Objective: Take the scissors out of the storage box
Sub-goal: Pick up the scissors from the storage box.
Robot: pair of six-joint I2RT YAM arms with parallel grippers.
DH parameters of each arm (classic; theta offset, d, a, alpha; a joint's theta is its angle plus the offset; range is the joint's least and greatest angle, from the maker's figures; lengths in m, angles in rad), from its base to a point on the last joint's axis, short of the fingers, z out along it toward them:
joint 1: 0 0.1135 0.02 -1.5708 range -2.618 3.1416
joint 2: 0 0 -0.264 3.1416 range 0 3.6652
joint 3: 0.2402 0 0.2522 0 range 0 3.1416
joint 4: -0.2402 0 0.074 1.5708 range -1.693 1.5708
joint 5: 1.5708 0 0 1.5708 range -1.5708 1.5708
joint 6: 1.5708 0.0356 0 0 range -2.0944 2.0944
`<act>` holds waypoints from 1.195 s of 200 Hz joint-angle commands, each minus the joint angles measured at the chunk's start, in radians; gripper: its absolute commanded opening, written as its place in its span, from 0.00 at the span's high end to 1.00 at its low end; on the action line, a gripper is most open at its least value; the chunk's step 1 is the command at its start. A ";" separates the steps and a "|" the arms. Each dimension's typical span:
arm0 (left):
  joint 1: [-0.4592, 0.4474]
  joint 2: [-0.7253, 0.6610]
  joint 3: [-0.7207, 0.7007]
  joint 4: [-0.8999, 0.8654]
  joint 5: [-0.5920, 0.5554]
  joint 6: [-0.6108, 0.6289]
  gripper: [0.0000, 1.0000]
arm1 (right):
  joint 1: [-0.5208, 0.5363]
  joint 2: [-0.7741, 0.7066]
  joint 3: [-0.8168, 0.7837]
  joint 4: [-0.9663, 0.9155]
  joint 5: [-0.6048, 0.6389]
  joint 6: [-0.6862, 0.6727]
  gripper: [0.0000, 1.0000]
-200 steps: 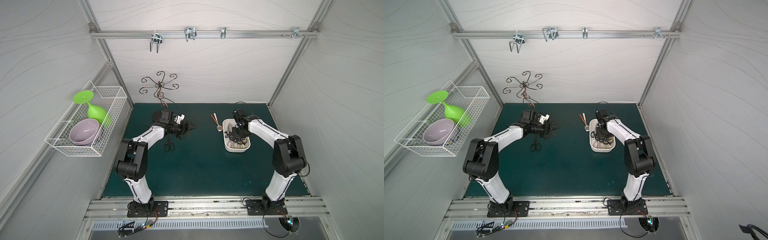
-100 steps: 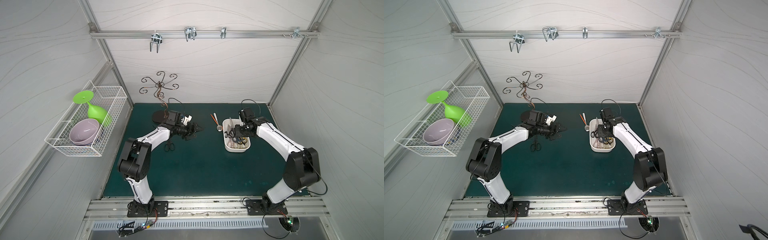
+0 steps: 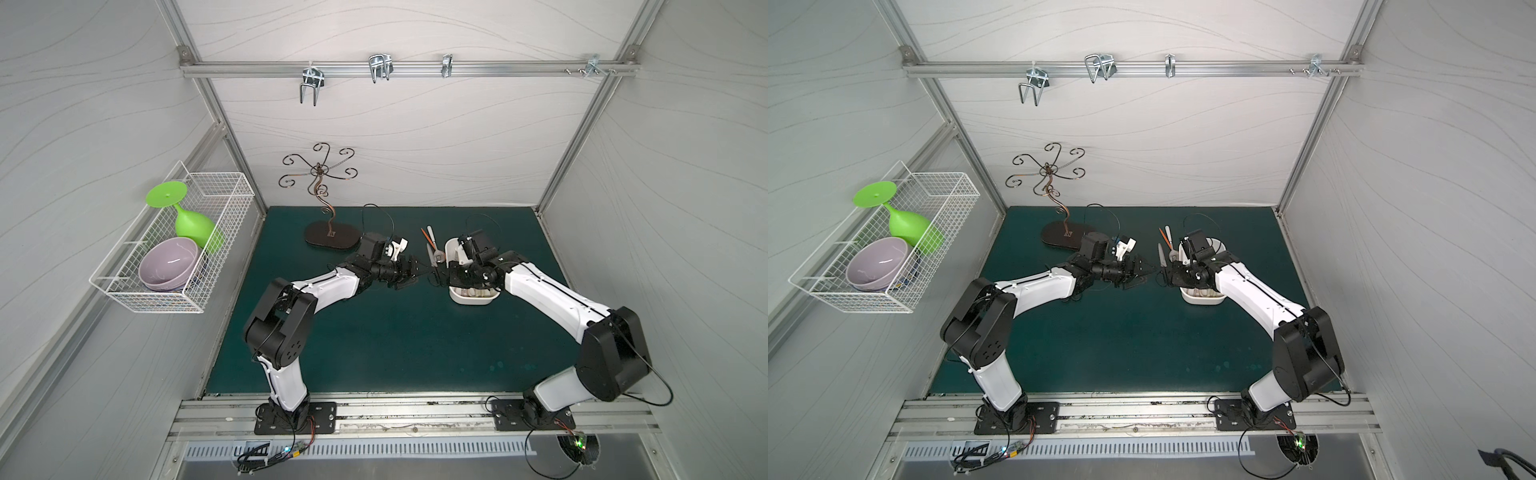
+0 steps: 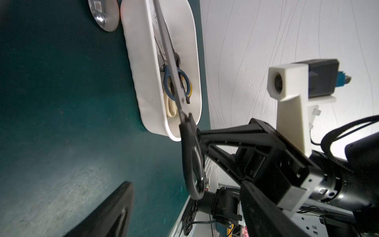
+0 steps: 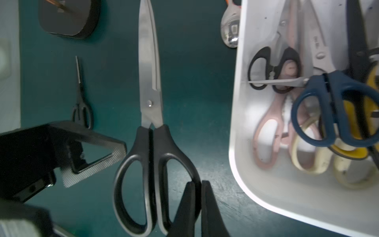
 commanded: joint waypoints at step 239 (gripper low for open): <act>-0.041 0.020 0.006 0.129 0.051 -0.085 0.96 | 0.028 0.047 0.010 0.109 -0.080 0.081 0.92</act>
